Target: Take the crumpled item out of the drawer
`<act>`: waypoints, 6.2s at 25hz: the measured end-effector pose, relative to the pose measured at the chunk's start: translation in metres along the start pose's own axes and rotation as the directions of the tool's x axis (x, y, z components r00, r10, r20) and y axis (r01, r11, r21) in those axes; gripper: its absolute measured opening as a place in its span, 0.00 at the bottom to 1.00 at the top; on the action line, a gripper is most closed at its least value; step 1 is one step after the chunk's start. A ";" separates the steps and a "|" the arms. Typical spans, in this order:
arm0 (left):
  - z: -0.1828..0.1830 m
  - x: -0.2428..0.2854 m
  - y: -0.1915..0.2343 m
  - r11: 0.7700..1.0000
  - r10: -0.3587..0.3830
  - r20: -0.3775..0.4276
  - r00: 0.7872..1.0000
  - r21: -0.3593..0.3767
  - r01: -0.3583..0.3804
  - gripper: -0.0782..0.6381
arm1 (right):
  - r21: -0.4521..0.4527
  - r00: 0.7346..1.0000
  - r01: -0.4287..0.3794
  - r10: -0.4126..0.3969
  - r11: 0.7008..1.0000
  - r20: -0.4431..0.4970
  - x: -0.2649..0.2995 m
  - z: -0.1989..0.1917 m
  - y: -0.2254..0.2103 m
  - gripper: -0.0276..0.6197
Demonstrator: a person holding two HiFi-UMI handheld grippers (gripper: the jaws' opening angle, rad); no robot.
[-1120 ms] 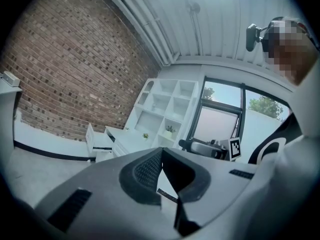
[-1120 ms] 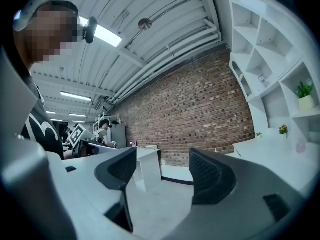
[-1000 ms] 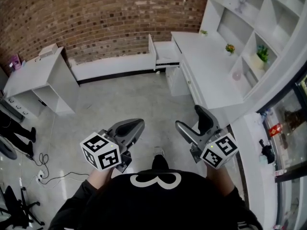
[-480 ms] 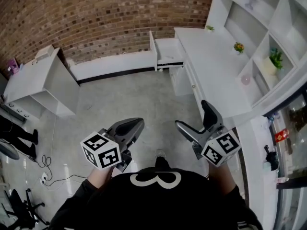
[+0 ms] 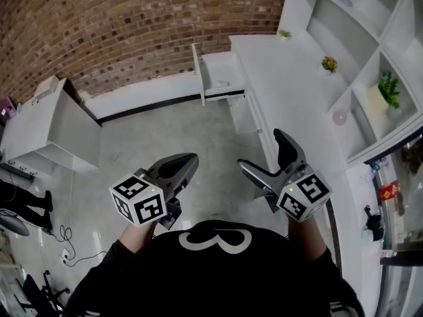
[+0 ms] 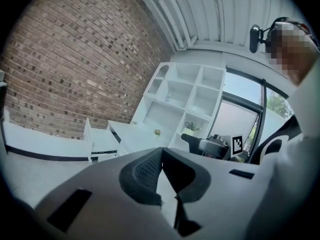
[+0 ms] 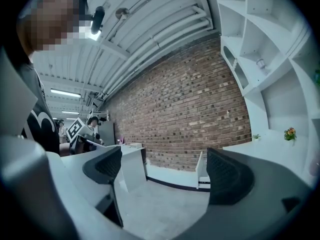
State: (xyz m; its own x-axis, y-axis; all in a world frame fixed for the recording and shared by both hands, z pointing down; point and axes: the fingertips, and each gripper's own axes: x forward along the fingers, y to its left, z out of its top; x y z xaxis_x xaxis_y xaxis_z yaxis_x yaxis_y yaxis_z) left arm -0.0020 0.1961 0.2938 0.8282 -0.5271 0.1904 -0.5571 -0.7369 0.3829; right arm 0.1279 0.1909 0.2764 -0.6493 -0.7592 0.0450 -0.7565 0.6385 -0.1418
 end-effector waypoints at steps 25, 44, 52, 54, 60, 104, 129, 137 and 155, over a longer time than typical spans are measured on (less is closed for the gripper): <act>0.039 0.096 0.123 1.000 0.015 0.025 1.000 -0.024 -0.014 0.11 | -0.037 0.992 -0.030 0.025 0.999 -0.121 0.127 -0.028 -0.111 0.84; 0.097 0.226 0.310 0.991 -0.065 -0.080 0.995 -0.125 0.055 0.11 | 0.035 0.953 0.064 -0.050 0.997 -0.300 0.303 -0.066 -0.251 0.82; 0.103 0.260 0.377 0.984 -0.054 -0.107 0.993 -0.177 0.034 0.11 | 0.063 0.910 0.074 -0.042 0.995 -0.412 0.367 -0.112 -0.297 0.81; 0.105 0.266 0.393 0.983 -0.051 -0.117 0.992 -0.181 0.029 0.11 | 0.068 0.901 0.079 -0.042 0.995 -0.431 0.384 -0.124 -0.308 0.81; 0.111 0.289 0.432 0.984 -0.045 -0.139 0.989 -0.176 0.020 0.11 | 0.053 0.848 0.103 -0.060 0.993 -0.526 0.421 -0.176 -0.347 0.81; 0.035 0.293 0.581 0.924 0.106 -0.260 0.960 -0.331 -0.192 0.11 | 0.096 0.281 0.138 0.054 0.986 -0.958 0.509 -0.423 -0.470 0.70; 0.022 0.301 0.574 0.924 0.105 -0.297 0.949 -0.323 -0.203 0.11 | -0.076 0.126 -0.012 -0.073 0.997 -0.989 0.491 -0.433 -0.489 0.35; 0.021 0.307 0.569 0.928 0.090 -0.304 0.949 -0.320 -0.191 0.11 | -0.067 0.116 -0.039 -0.062 0.997 -0.991 0.491 -0.434 -0.485 0.31; 0.049 0.320 0.559 0.949 0.063 -0.272 0.960 -0.280 -0.141 0.11 | -0.009 0.419 0.029 -0.021 1.000 -0.908 0.524 -0.348 -0.464 0.31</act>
State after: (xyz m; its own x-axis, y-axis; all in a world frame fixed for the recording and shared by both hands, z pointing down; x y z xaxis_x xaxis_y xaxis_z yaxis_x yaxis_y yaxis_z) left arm -0.0514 -0.4048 0.5247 0.7771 -0.4374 0.4526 -0.6288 -0.5065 0.5900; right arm 0.1113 -0.4595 0.7097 -0.3278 -0.2168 0.9195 -0.7758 0.6172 -0.1311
